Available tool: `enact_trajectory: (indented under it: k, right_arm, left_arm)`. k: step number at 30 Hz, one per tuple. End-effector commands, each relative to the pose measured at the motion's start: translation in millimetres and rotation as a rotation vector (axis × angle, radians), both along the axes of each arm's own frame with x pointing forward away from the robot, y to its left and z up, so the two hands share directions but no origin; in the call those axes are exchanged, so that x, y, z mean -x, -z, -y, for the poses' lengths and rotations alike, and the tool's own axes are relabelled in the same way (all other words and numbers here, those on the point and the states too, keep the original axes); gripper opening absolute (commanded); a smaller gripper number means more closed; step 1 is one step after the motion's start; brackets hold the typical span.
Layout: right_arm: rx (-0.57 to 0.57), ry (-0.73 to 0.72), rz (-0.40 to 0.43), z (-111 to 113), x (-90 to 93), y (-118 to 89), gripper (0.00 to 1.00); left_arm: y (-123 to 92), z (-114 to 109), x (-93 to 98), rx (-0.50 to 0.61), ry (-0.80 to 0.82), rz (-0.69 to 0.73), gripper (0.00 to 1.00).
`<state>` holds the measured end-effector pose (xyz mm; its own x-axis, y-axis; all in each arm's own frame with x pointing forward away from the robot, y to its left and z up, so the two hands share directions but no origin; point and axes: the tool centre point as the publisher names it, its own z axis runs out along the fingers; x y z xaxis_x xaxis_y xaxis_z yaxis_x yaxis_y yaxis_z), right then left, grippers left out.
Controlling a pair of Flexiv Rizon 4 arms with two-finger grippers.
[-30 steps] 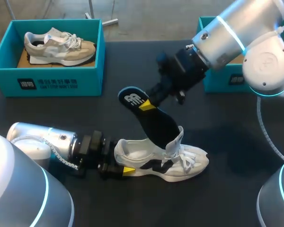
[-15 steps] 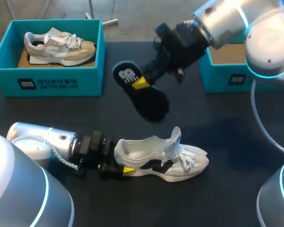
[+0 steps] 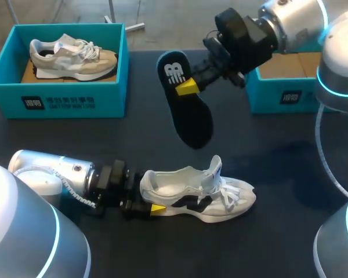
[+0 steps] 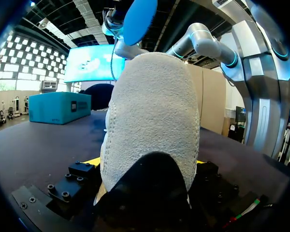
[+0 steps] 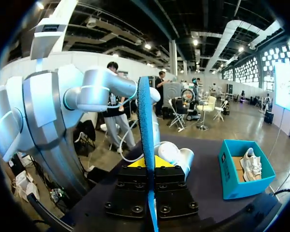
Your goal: Take the shoe out of the shoebox, open the shoe tongue, remove and reinsert the insole, then place the shoe into the shoebox
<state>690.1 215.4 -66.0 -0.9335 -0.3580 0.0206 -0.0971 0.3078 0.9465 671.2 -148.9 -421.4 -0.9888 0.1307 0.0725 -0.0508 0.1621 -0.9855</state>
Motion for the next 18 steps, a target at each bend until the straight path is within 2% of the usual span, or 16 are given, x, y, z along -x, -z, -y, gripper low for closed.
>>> enact_trajectory:
  k: [1,10,12,18]
  right_arm:
    - [-0.01,0.036,0.011,7,10.5,2,0.0]
    - [-0.01,0.036,0.011,7,10.5,2,0.0]
    - [-0.063,0.064,-0.008,21,10.5,-9,0.0]
    - [-0.104,0.138,-0.093,60,25.7,-39,0.0]
  left_arm:
    - [2,1,-0.9,-0.002,-0.001,0.0,0.0]
    - [2,1,-0.9,-0.002,-0.001,0.0,0.0]
    - [2,1,-0.9,-0.002,-0.001,0.0,0.0]
    - [2,1,-0.9,-0.002,-0.001,0.0,0.0]
